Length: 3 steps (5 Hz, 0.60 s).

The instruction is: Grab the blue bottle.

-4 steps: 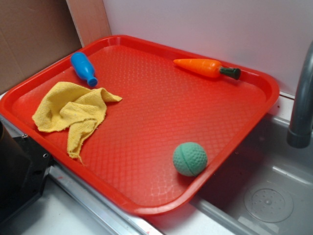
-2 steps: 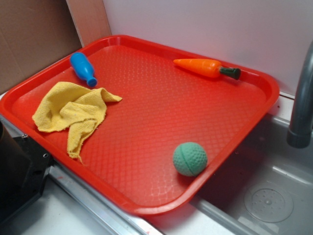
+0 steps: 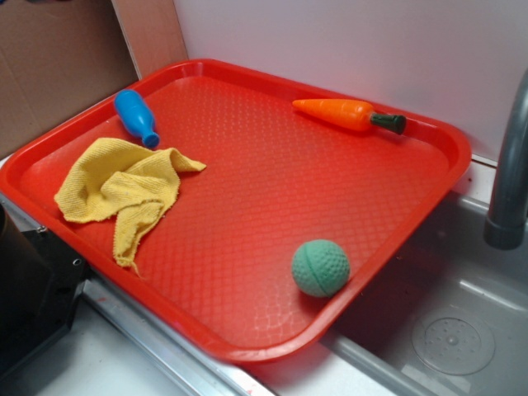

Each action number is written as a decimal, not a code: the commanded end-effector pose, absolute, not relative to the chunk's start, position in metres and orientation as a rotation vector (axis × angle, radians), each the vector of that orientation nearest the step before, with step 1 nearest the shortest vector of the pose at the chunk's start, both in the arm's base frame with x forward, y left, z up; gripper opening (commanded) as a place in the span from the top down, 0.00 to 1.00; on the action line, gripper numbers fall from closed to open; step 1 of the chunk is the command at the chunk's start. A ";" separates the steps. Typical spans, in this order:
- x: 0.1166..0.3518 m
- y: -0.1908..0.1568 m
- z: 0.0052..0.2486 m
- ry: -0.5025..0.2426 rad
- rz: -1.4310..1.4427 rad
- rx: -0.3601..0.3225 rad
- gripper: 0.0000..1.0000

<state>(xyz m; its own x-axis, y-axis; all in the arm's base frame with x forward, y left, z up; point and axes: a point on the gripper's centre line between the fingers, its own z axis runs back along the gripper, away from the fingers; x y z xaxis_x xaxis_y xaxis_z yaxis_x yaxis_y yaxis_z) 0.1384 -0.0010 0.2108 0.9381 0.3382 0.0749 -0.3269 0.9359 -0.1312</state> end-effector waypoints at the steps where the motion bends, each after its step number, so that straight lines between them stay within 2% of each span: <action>1: 0.171 0.045 0.185 -0.167 0.752 -0.097 0.00; 2: 0.187 0.066 0.161 -0.204 0.939 -0.114 0.00; 3: 0.201 0.082 0.137 -0.259 1.058 -0.058 0.00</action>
